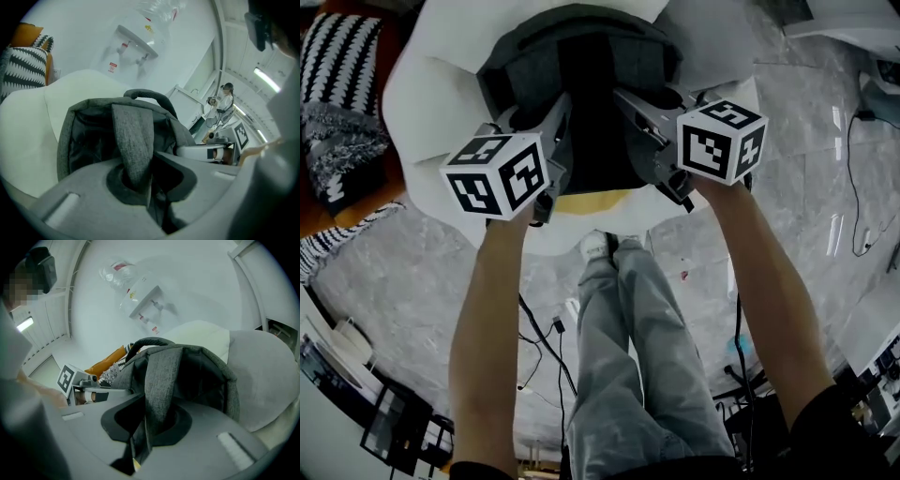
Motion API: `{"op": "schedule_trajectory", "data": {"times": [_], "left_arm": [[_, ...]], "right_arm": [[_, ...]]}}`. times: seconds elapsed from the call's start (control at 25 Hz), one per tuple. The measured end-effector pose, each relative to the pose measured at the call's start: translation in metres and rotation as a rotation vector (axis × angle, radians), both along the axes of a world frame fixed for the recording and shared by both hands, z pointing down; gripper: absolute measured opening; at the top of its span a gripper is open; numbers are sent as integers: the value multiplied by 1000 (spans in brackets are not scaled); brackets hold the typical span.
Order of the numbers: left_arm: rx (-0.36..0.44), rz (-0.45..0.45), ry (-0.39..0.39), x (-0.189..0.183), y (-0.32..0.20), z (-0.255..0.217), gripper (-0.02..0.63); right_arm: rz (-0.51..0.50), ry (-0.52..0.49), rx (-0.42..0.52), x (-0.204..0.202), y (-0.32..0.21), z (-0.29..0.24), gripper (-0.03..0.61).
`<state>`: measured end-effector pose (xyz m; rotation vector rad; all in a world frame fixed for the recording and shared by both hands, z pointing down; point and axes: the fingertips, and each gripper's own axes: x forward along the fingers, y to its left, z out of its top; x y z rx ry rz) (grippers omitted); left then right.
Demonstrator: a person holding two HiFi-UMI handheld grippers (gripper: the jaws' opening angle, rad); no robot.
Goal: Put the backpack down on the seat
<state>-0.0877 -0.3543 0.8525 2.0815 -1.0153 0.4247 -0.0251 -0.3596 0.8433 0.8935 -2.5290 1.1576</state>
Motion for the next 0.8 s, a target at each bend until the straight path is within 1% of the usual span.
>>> {"op": "schedule_trajectory", "data": {"times": [0.2,0.36,0.52,0.6,0.72,0.76,0.8], "left_arm": [[-24,-21,-35,1,-19,21,34],[-59,-29,-69,-2,-33,43,40],[-90,-32,-122,-3,-45,59,43],[-115,-35,-129,-2,-45,63,48],[-160,-30,-107,1,-41,61,84],[-166,-26,-112,2,-40,59,103],[-166,-24,-127,2,-40,58,120]], "right_arm": [[24,22,-32,3,-18,22,41],[56,-4,-86,3,-28,43,41],[68,49,-113,6,-40,60,43],[73,70,-140,8,-39,67,49],[83,93,-163,11,-32,71,128],[94,102,-161,12,-31,70,157],[110,113,-155,15,-29,69,164]]}}
